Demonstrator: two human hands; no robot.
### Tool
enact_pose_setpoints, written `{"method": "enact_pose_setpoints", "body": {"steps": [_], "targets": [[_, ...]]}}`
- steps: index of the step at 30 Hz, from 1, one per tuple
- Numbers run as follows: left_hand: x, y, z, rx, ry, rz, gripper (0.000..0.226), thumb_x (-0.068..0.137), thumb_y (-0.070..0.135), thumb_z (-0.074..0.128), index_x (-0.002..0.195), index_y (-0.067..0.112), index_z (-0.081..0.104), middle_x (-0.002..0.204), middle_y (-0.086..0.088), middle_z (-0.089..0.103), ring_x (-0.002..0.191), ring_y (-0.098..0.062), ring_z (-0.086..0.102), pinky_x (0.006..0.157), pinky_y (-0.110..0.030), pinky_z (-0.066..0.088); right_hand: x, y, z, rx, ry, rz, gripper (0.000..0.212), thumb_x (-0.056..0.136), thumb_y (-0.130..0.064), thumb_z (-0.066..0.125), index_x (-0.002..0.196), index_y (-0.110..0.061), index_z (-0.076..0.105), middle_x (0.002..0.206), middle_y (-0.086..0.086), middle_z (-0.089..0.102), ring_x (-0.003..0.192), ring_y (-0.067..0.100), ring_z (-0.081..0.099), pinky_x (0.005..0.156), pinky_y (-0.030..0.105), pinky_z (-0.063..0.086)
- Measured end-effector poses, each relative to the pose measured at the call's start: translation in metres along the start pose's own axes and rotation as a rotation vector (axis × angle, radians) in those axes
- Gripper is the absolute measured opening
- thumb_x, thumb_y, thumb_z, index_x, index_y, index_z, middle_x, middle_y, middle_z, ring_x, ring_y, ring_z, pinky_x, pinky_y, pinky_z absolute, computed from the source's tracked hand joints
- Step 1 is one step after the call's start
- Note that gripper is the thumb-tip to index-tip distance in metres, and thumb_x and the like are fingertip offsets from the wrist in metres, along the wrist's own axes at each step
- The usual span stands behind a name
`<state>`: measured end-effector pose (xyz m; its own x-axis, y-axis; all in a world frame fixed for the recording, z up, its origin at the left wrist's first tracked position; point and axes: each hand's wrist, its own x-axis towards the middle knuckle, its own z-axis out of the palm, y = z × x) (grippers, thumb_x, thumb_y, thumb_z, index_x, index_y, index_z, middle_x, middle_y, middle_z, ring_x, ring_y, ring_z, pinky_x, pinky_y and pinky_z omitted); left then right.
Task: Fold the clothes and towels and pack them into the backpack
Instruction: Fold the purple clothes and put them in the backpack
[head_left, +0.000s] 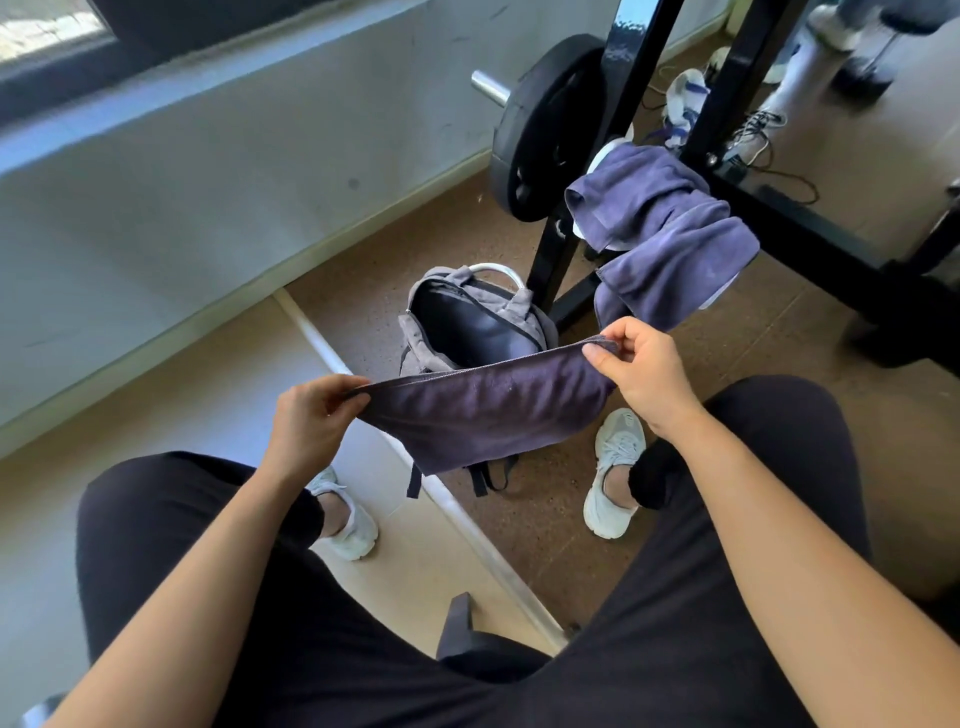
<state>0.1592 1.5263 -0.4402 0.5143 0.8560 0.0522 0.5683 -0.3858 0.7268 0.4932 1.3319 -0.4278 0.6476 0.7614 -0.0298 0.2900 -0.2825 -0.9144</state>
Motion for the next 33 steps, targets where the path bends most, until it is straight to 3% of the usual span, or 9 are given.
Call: {"method": "enact_pose_setpoints", "body": {"steps": [2, 4, 8, 12, 15, 21, 28, 30, 33], "targets": [[0.002, -0.002, 0.003, 0.017, 0.004, -0.039, 0.012, 0.091, 0.007, 0.075, 0.097, 0.016, 0.079, 0.084, 0.001, 0.076, 0.081, -0.019, 0.07, 0.074, -0.008, 0.045, -0.001, 0.0, -0.001, -0.056, -0.007, -0.005, 0.014, 0.089, -0.02, 0.075, 0.085, -0.023, 0.061, 0.08, 0.006, 0.066, 0.075, 0.016, 0.059, 0.071, 0.036, 0.051], [0.003, 0.0, 0.005, -0.086, -0.006, -0.145, 0.013, 0.094, 0.008, 0.071, 0.09, 0.02, 0.075, 0.082, -0.001, 0.074, 0.08, -0.02, 0.068, 0.078, -0.023, 0.052, -0.003, 0.0, 0.002, -0.086, 0.029, -0.001, 0.016, 0.088, -0.021, 0.074, 0.083, -0.02, 0.06, 0.074, 0.002, 0.063, 0.07, 0.014, 0.056, 0.068, 0.034, 0.048], [-0.001, 0.018, 0.0, -0.582, -0.3, -0.383, 0.01, 0.098, 0.015, 0.066, 0.09, 0.008, 0.067, 0.08, -0.007, 0.068, 0.085, -0.029, 0.064, 0.081, -0.042, 0.057, -0.011, -0.007, 0.023, -0.063, 0.107, 0.086, 0.027, 0.088, -0.016, 0.072, 0.071, -0.021, 0.052, 0.061, -0.003, 0.053, 0.049, 0.003, 0.047, 0.053, 0.027, 0.043], [-0.01, 0.04, -0.001, -0.751, -0.444, -0.363, 0.04, 0.089, 0.026, 0.069, 0.105, -0.01, 0.062, 0.092, -0.018, 0.063, 0.09, -0.033, 0.063, 0.096, -0.056, 0.053, -0.025, -0.023, 0.041, 0.076, -0.051, 0.139, 0.021, 0.09, -0.013, 0.071, 0.075, -0.011, 0.056, 0.063, 0.001, 0.056, 0.051, 0.005, 0.048, 0.043, 0.021, 0.045], [-0.022, 0.062, 0.008, -0.781, -0.462, -0.344, 0.022, 0.09, 0.022, 0.069, 0.096, 0.001, 0.063, 0.085, -0.014, 0.061, 0.086, -0.03, 0.06, 0.09, -0.052, 0.053, -0.035, -0.032, 0.052, 0.162, -0.186, 0.072, 0.019, 0.09, -0.012, 0.073, 0.078, -0.005, 0.059, 0.065, 0.001, 0.055, 0.059, 0.007, 0.048, 0.056, 0.019, 0.042], [-0.039, 0.091, 0.04, -0.727, -0.366, -0.345, 0.01, 0.1, 0.006, 0.062, 0.09, 0.004, 0.06, 0.08, -0.01, 0.063, 0.075, -0.017, 0.065, 0.067, -0.025, 0.056, -0.054, -0.047, 0.073, 0.286, -0.379, 0.035, 0.014, 0.091, -0.008, 0.072, 0.087, 0.001, 0.062, 0.077, 0.007, 0.061, 0.074, 0.015, 0.056, 0.07, 0.029, 0.047], [-0.044, 0.096, 0.049, -0.82, -0.355, -0.363, 0.004, 0.095, 0.008, 0.062, 0.092, 0.005, 0.062, 0.077, -0.002, 0.066, 0.075, -0.013, 0.068, 0.079, -0.035, 0.06, -0.06, -0.058, 0.077, 0.408, -0.495, 0.089, 0.015, 0.097, -0.003, 0.059, 0.098, -0.005, 0.074, 0.097, 0.013, 0.074, 0.093, 0.021, 0.071, 0.081, 0.033, 0.059], [-0.044, 0.096, 0.047, -0.92, -0.377, -0.369, 0.014, 0.082, 0.016, 0.065, 0.091, 0.007, 0.061, 0.075, 0.001, 0.066, 0.075, -0.011, 0.067, 0.076, -0.029, 0.057, -0.06, -0.059, 0.078, 0.447, -0.483, 0.124, 0.025, 0.097, 0.005, 0.053, 0.1, -0.006, 0.075, 0.1, 0.01, 0.075, 0.096, 0.021, 0.073, 0.08, 0.029, 0.058], [-0.046, 0.09, 0.052, -0.745, -0.344, -0.25, 0.031, 0.074, 0.019, 0.083, 0.098, 0.01, 0.065, 0.083, 0.001, 0.07, 0.083, -0.014, 0.068, 0.075, -0.027, 0.056, -0.06, -0.057, 0.079, 0.374, -0.504, 0.043, 0.031, 0.094, 0.01, 0.053, 0.101, -0.009, 0.077, 0.105, 0.007, 0.074, 0.105, 0.02, 0.071, 0.089, 0.03, 0.057]]}}
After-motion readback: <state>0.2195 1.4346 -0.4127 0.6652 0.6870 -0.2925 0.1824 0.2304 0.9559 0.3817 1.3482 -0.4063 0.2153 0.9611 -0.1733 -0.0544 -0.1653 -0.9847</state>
